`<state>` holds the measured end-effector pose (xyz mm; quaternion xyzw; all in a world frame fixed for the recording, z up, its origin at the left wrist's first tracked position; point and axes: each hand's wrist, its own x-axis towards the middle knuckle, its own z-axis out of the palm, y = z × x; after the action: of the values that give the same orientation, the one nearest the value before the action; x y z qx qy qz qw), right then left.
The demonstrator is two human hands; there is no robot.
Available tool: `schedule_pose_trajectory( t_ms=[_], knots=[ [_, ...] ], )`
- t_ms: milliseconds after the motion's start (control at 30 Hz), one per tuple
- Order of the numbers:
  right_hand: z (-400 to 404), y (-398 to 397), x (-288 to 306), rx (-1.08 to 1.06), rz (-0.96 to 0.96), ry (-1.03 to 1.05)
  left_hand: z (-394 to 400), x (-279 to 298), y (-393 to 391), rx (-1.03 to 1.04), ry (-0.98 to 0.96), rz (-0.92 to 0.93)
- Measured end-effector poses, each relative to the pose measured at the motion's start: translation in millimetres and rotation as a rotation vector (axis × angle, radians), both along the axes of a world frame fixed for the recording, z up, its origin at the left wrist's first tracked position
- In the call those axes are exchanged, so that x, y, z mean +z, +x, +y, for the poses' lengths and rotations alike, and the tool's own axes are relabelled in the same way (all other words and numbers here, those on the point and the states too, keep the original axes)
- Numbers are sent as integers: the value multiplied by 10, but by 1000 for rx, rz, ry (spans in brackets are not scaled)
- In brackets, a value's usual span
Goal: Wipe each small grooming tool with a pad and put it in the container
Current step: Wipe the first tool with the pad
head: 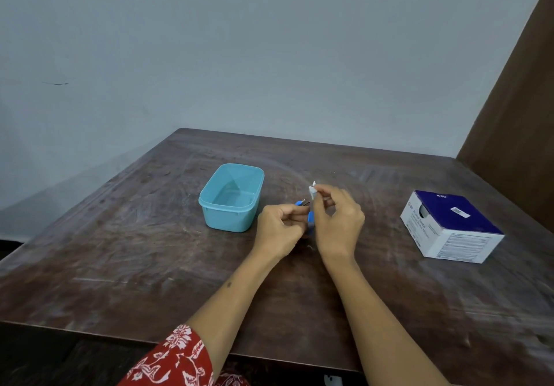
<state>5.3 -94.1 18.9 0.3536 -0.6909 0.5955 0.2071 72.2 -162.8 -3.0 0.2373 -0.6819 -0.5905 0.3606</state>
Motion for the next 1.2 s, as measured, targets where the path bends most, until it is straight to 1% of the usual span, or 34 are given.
schedule_pose_trajectory(
  t_ms=[100, 233, 400, 567, 800, 1033, 1200],
  knots=[
    [6, -10, 4, 5, -11, 4, 3, -7, -7, 8, -12, 2],
    [4, 10, -9, 18, -30, 77, 7, -9, 2, 41, -1, 49],
    [19, 5, 3, 6, 8, 35, -12, -24, -18, 21, -5, 19],
    [11, 19, -6, 38, -3, 93, -26, -21, 7, 46, -16, 55],
    [19, 1, 24, -26, 9, -6, -4, -12, -1, -42, 8, 8],
    [5, 18, 3, 11, -19, 77, -14, -3, 6, 14, 15, 62],
    [19, -17, 21, -21, -16, -27, 5, -4, 6, -69, 52, 3]
  ],
)
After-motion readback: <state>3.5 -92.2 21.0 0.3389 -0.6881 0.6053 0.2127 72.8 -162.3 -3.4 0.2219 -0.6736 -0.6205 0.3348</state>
